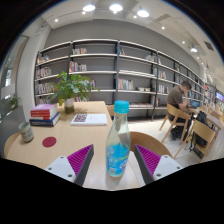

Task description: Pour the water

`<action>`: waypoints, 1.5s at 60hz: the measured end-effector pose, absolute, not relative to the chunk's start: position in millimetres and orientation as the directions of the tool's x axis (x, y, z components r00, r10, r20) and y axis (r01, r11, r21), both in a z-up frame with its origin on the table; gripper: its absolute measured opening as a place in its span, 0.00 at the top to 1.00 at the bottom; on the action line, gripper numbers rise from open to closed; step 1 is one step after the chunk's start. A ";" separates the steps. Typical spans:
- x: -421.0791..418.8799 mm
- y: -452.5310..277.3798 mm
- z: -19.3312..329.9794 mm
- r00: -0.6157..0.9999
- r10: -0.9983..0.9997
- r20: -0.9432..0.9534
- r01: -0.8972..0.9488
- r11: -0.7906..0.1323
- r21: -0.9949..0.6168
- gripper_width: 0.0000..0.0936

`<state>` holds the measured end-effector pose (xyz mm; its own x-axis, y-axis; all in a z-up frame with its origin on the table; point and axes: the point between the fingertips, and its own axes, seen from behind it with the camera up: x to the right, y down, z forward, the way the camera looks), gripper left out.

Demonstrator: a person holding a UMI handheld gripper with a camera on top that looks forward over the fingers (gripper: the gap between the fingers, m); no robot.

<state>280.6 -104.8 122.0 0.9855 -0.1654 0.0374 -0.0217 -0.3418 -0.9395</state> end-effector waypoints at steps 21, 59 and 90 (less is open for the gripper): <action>300.4 -37.8 105.1 0.991 -0.133 0.031 -0.006 -0.270 -0.963 0.42; 215.2 5.9 154.9 0.845 -0.147 0.514 0.445 -0.337 -0.829 0.64; -28.6 96.8 167.9 -0.052 0.267 0.962 0.978 -0.182 0.103 0.64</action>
